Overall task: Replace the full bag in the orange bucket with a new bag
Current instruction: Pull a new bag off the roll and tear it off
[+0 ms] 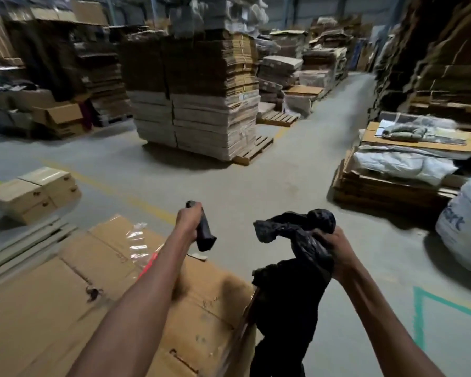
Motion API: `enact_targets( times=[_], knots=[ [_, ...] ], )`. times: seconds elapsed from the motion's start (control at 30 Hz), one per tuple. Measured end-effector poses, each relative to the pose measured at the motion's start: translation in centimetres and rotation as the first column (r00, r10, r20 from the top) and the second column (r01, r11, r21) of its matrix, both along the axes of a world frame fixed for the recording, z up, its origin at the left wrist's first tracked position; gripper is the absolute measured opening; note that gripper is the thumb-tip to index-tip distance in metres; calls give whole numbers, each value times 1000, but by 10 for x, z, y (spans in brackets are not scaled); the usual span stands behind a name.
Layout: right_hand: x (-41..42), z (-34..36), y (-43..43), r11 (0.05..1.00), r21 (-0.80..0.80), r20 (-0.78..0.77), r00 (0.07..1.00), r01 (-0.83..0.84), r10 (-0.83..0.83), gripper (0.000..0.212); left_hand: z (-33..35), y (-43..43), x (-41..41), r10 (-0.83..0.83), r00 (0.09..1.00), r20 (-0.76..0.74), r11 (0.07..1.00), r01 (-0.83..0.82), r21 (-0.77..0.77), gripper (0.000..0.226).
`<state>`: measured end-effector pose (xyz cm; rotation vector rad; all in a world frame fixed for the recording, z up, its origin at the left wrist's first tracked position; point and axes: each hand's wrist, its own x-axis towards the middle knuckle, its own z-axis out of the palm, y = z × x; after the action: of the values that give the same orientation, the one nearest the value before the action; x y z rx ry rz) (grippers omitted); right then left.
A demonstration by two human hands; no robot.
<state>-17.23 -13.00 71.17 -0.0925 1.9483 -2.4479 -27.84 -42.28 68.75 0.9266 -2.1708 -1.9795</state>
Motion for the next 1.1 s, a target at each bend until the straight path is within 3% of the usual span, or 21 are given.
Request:
enact_targets(
  times=[0.1, 0.2, 0.37, 0.53, 0.6, 0.77, 0.87, 1.0, 1.1],
  knots=[
    [-7, -10, 3, 999, -32, 36, 999, 12, -11, 28, -18, 9, 18, -64, 998, 19, 993, 66, -93, 50],
    [-6, -16, 0, 999, -43, 75, 997, -1, 4, 27, -35, -1, 38, -97, 993, 72, 929, 116, -352, 56],
    [-12, -18, -21, 998, -63, 108, 994, -24, 31, 34, -58, 2, 81, -217, 954, 207, 535, 293, -792, 47],
    [-9, -17, -47, 990, -48, 105, 985, -136, 140, 28, -83, 7, 104, -290, 878, 381, 281, 458, -843, 39],
    [-7, -18, -52, 988, -31, 109, 982, -149, 151, 28, -91, 7, 110, -326, 845, 423, 268, 512, -816, 35],
    [-6, -24, -53, 988, -14, 129, 979, -157, 157, 26, -89, -5, 118, -379, 847, 373, 449, 521, -726, 59],
    [-3, -25, -51, 988, -30, 139, 978, -152, 155, 27, -86, -15, 127, -362, 848, 388, 406, 518, -753, 47],
    [0, -26, -51, 988, -42, 139, 979, -146, 151, 27, -76, -24, 138, -351, 867, 355, 422, 485, -766, 45],
    [-1, -29, -50, 991, -35, 142, 980, -132, 136, 25, -67, -19, 152, -327, 897, 297, 307, 399, -864, 32]
  ],
)
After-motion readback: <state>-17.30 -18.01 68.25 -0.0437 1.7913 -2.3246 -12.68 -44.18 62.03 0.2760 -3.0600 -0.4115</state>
